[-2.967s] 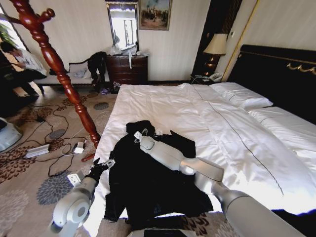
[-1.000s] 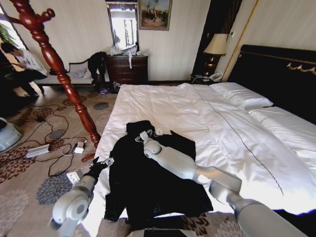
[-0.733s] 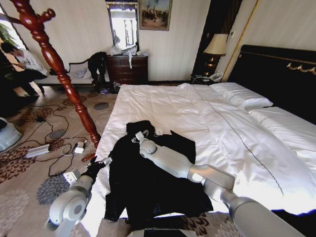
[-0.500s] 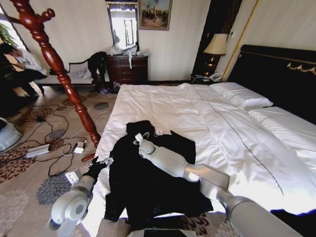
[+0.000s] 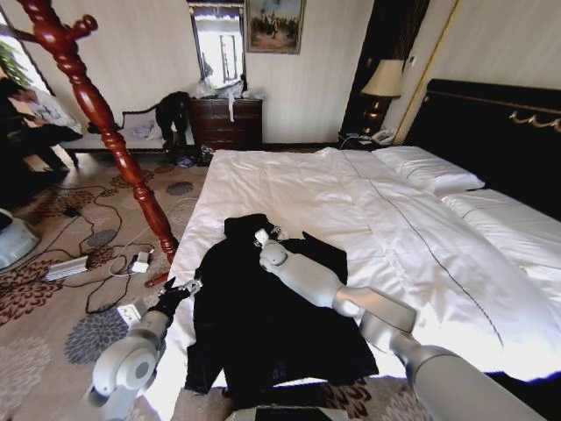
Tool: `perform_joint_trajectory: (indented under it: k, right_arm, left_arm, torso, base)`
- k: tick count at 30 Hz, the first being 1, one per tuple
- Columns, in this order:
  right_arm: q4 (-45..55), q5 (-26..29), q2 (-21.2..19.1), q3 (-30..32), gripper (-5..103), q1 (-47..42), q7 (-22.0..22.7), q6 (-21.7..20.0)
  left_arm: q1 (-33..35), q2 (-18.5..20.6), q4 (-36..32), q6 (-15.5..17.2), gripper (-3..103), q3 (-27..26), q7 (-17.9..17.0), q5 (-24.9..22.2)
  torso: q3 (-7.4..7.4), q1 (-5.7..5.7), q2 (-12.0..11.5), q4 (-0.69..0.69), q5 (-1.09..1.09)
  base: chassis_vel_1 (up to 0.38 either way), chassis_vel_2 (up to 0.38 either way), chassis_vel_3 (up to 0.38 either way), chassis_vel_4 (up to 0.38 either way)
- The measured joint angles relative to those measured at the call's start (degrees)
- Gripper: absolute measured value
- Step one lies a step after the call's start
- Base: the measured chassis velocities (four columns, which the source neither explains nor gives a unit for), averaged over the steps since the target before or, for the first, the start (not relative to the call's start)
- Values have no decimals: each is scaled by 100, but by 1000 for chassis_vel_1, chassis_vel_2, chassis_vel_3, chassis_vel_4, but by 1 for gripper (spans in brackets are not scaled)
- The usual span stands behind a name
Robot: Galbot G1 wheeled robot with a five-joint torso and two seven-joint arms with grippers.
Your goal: Pick up the clothes from the bed and hang them on the clothes hanger.
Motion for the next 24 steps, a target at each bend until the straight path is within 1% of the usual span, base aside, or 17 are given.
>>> perform_joint_trajectory:
  k: [2,5,6,7,8,10,11,12,13,14,15,17,18,20,23,24]
  right_arm:
    - [27,39,-13,0,100,-1,-11,0]
    - [884,1142,-368,105,100,-16,-629,16]
    - [1136,1399,-460,140,100,-13,-775,-37]
    - [1136,1399,-460,140,100,-13,-775,-37]
    - [1446,1699,-607,203,100,10,-1010,-177]
    - [1578,1839,-770,343,100,112,-1321,-459]
    - [1530,1838,-800,413,100,174,-1401,-602]
    - [1429,1807,-813,490,100,243,-1463,-787]
    - [1150,1690,-811,601,100,375,-1587,-1150]
    - [1150,1690,-811,601,100,375,-1587,-1150]
    - [895,1572,-787,657,100,468,-1750,-1346]
    - [412,1270,-704,733,100,606,-2134,-1562]
    - [412,1270,-704,733,100,606,-2134,-1562]
    - [-216,729,-541,780,100,731,-2737,-1783]
    - [-774,-185,-335,815,100,795,-3519,-1834]
    - [-999,-616,-251,819,100,820,-3805,-1825]
  left_arm:
    - [-1,1,0,0,100,0,0,0]
    - [-38,26,26,-1,100,-5,0,-42]
    - [-47,31,35,-1,100,-8,0,-52]
    - [-47,31,35,-1,100,-8,0,-52]
    - [-64,38,51,-2,100,-9,0,-65]
    - [-88,39,73,-2,100,1,-2,-72]
    - [-96,39,79,-2,100,11,-3,-73]
    - [-102,38,80,-2,100,22,-2,-74]
    - [-114,35,87,-2,100,43,-3,-75]
    - [-114,35,87,-2,100,43,-3,-75]
    - [-121,30,91,-2,100,58,-4,-75]
    - [-130,19,99,-3,100,75,-5,-73]
    - [-130,19,99,-3,100,75,-5,-73]
    - [-132,5,100,-2,100,83,-8,-69]
    - [-116,4,94,-3,100,61,-9,-64]
    - [-106,5,85,-3,100,35,-9,-64]
  torso:
    - [0,0,0,0,0]
    - [0,1,0,-2,0]
    - [0,1,0,-2,0]
    - [0,1,0,-2,0]
    - [-1,-1,0,2,0]
    - [-1,-2,0,-1,-1]
    - [-1,-2,0,-3,0]
    - [-1,-1,0,-2,-1]
    - [0,-1,0,-3,0]
    - [0,-1,0,-3,0]
    - [0,0,0,-3,0]
    - [0,-1,0,-3,-1]
    - [0,-1,0,-3,-1]
    - [0,0,0,0,0]
    - [0,0,0,-1,0]
    - [0,0,0,0,0]
  base:
    - [0,0,0,0]
    - [0,0,0,0]
    - [0,0,0,0]
    - [0,0,0,0]
    - [0,0,0,0]
    - [0,0,0,0]
    - [0,0,0,0]
    - [0,0,0,0]
    - [0,0,0,0]
    - [0,0,0,0]
    - [0,0,0,0]
    - [0,0,0,0]
    - [0,0,0,0]
    - [0,0,0,0]
    - [0,0,0,0]
    - [0,0,0,0]
